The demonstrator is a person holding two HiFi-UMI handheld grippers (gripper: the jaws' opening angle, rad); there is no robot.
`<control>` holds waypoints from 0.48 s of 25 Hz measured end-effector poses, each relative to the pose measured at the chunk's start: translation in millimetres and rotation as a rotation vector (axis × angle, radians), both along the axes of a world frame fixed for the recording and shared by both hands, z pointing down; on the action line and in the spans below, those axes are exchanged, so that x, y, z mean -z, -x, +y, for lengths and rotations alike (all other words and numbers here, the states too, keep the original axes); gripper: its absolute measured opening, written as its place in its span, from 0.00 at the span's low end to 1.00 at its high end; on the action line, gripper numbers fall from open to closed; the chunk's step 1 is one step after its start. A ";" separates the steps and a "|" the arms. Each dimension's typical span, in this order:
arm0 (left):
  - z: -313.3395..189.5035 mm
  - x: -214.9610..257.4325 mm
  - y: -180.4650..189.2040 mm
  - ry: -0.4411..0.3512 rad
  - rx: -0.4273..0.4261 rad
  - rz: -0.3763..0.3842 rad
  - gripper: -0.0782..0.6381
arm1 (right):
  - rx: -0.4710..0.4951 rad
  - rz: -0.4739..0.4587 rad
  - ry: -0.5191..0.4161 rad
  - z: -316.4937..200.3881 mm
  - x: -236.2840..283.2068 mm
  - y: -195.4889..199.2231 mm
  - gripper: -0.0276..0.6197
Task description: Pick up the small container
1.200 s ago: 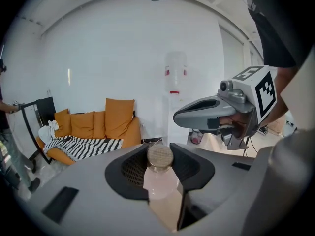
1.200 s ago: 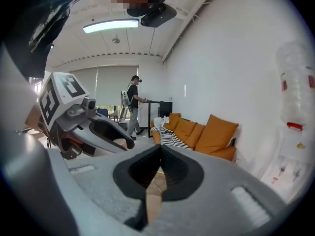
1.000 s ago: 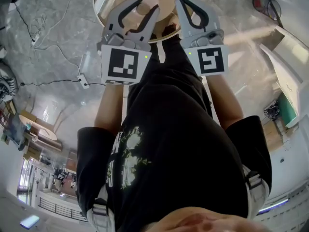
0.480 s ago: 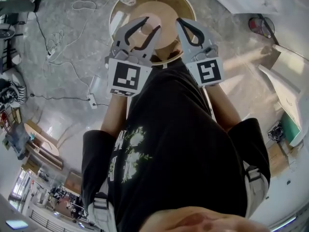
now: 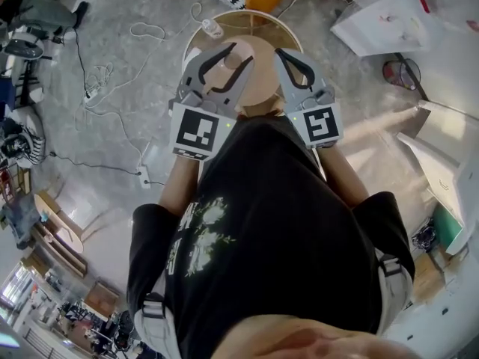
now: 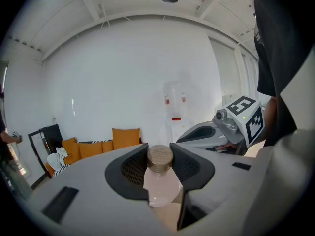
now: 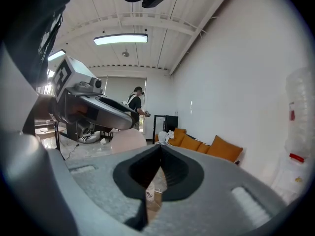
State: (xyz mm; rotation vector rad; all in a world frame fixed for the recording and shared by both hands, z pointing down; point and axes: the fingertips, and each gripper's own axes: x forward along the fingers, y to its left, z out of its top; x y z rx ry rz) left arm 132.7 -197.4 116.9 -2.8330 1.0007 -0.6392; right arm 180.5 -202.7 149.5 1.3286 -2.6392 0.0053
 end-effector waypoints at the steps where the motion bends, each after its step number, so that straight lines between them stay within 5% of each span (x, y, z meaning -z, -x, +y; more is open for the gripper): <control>1: 1.0 5.9 -0.5 -0.006 -0.003 0.005 0.31 | -0.002 0.000 -0.004 -0.5 4.5 -0.8 0.04; 6: 6.6 25.5 -0.9 -0.010 -0.005 0.037 0.31 | -0.002 0.033 -0.021 -1.6 15.9 -3.1 0.03; 12: 7.4 29.0 2.8 0.094 0.066 0.118 0.31 | 0.014 0.035 -0.030 3.3 16.5 -2.5 0.03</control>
